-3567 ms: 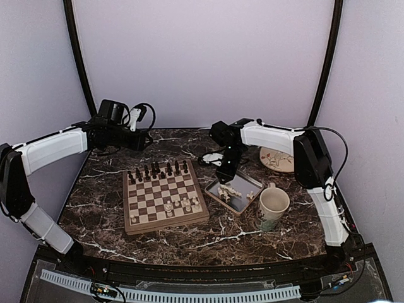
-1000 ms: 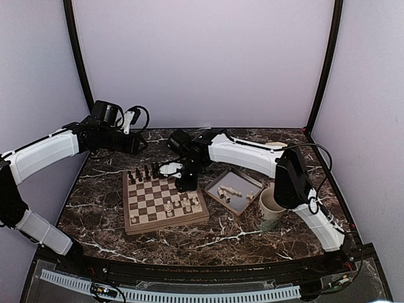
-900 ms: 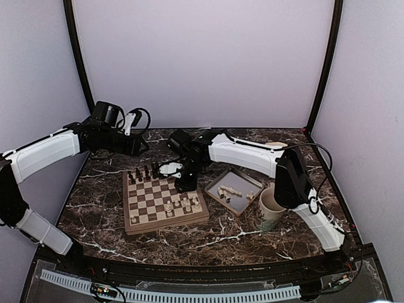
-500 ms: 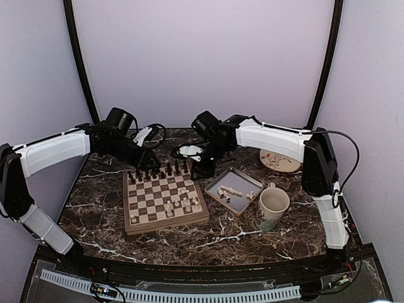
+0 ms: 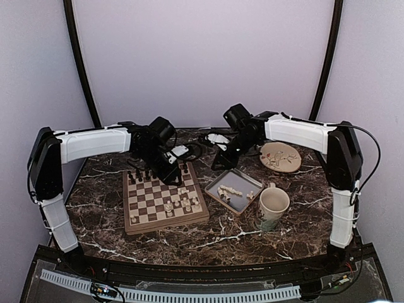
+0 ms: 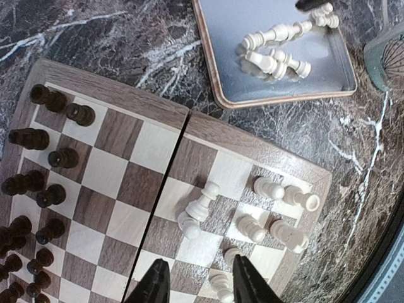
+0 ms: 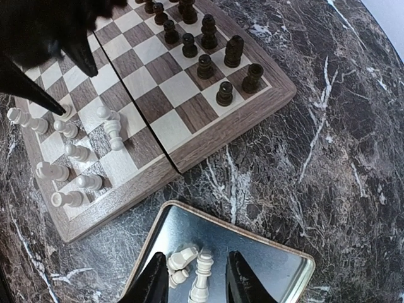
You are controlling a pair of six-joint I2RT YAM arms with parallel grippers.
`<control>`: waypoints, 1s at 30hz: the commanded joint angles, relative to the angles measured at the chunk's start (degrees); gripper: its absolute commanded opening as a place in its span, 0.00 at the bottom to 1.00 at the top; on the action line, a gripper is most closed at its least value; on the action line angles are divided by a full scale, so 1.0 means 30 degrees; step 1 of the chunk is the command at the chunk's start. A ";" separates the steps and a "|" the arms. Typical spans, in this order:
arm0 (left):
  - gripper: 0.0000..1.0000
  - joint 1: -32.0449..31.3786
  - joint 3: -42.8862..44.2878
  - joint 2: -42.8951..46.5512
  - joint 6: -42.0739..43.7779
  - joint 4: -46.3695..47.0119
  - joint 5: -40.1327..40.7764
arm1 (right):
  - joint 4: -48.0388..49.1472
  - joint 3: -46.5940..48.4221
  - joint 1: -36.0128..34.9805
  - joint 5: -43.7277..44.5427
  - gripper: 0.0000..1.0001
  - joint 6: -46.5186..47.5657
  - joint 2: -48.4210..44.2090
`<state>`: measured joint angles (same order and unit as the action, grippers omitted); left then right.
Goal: Set up the chess pieces on the board
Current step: Pick up the pawn from the chessboard.
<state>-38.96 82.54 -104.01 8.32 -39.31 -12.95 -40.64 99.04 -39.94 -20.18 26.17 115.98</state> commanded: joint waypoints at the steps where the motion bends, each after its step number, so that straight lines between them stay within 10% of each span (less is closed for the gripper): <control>1: 0.36 -0.0665 0.1103 -0.0818 0.0904 -0.1754 0.1507 | 0.0931 -0.0329 0.0160 -0.0867 0.32 -0.0348 -0.0663; 30: 0.18 -0.0919 0.1955 -0.3120 0.0245 -0.0930 0.1973 | 0.0792 -0.0651 0.0272 -0.0720 0.30 -0.0235 -0.0392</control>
<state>-41.63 87.09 -112.97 9.63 -41.87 -6.46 -39.00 97.47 -39.11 -22.09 25.63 115.98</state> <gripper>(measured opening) 0.199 0.300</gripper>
